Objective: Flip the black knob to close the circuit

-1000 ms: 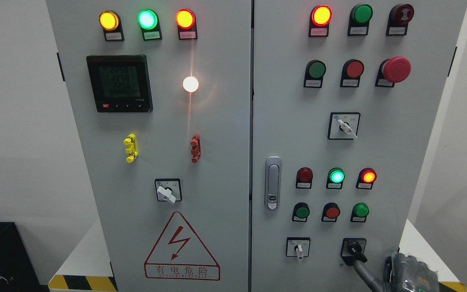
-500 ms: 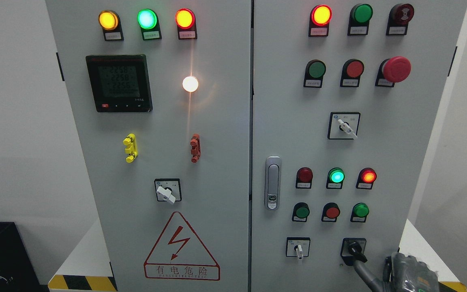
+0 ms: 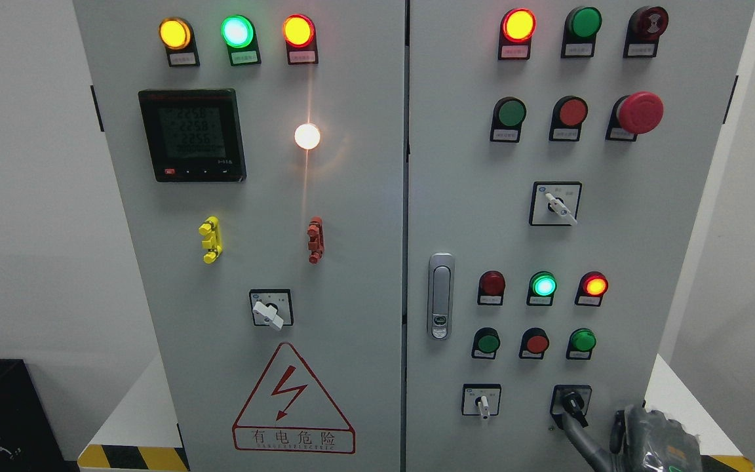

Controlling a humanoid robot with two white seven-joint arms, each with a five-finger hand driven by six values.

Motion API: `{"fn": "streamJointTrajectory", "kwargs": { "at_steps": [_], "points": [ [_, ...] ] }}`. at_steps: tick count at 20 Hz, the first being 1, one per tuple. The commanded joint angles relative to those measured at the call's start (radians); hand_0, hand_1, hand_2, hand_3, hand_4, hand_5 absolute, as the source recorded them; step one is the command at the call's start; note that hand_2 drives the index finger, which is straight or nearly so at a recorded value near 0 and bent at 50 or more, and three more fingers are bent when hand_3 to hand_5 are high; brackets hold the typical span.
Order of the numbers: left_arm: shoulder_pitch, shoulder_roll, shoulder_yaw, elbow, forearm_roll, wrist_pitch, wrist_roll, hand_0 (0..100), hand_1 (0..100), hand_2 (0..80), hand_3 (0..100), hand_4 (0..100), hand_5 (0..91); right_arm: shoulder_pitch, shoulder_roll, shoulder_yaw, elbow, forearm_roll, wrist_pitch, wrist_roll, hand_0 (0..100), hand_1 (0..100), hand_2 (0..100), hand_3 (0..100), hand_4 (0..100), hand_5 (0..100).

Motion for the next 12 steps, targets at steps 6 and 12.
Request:
{"fn": "streamJointTrajectory", "kwargs": {
  "at_steps": [6,12],
  "points": [
    [0.021,0.001,0.000,-0.023,0.000,-0.001,0.000,12,56,0.0,0,0,0.0,0.046,0.000,0.090,-0.058,0.000,0.004,0.005,0,2,85,99,87,93],
    [0.021,0.000,0.000,-0.023,0.000,-0.001,0.000,12,56,0.0,0,0,0.0,0.089,0.005,0.105,-0.130,0.000,0.004,0.005,0,2,85,99,87,92]
  ]
}}
